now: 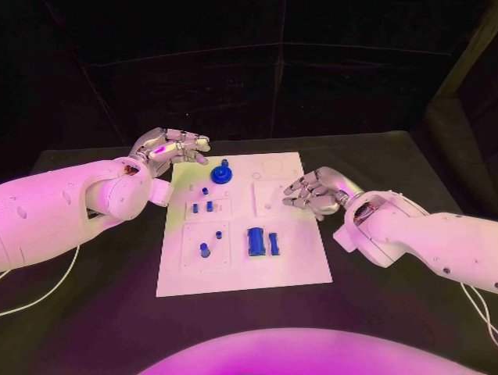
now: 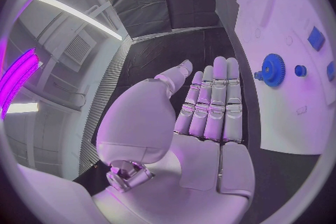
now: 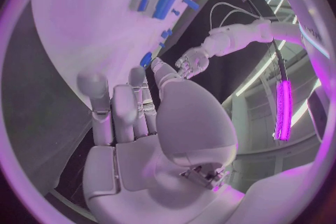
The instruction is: Assemble the parts on the task board
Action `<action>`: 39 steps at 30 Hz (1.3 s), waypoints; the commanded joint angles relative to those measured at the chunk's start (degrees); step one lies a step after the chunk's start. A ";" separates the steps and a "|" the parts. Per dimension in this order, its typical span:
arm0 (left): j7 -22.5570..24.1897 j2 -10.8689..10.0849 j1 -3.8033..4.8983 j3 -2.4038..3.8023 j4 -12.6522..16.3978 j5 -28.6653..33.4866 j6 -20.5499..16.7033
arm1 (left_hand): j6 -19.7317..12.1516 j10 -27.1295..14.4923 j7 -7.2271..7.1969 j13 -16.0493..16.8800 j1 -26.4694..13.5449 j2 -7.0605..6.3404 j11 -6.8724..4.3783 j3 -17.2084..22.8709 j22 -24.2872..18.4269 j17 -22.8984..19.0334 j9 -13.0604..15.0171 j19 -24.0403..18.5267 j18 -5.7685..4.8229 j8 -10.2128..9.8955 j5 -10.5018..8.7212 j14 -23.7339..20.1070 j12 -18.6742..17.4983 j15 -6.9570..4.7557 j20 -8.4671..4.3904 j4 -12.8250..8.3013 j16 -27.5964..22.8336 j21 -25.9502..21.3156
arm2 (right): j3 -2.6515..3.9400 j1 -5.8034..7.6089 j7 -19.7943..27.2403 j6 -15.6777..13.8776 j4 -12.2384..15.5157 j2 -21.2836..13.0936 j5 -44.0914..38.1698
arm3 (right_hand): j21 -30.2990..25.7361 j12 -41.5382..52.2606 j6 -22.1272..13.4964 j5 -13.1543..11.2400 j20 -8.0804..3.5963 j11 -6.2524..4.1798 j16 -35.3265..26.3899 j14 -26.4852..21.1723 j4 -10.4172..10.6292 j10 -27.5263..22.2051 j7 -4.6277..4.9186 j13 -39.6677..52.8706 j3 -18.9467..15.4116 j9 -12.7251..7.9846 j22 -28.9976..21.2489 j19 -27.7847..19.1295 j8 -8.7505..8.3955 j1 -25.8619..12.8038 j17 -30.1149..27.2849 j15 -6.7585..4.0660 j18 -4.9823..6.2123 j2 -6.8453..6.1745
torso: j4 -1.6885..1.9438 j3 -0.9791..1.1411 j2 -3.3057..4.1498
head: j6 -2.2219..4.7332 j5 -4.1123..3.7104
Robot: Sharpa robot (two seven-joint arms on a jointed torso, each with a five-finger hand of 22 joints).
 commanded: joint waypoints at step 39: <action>9.94 4.51 -5.40 2.89 1.05 6.19 -16.59 | -35.36 -38.55 -11.64 -4.29 -41.72 3.09 -4.29 -22.39 -26.05 -16.04 -4.42 -35.23 -5.05 -8.72 -3.05 -37.80 -12.42 -4.33 -4.40 2.78 -29.73 -23.96 | 0.85 1.99 30.47 -6.53 -11.39 7.82 46.55 | -54.40 -33.90 -32.27 -11.68 0.95 -2.80 -56.45 -52.30 -6.55 -39.43 -3.61 -47.61 -6.99 -4.71 -36.91 -43.54 -12.73 -45.41 -50.85 1.76 -4.94 1.93 | 3.53 0.81 -5.85 | 11.91 1.03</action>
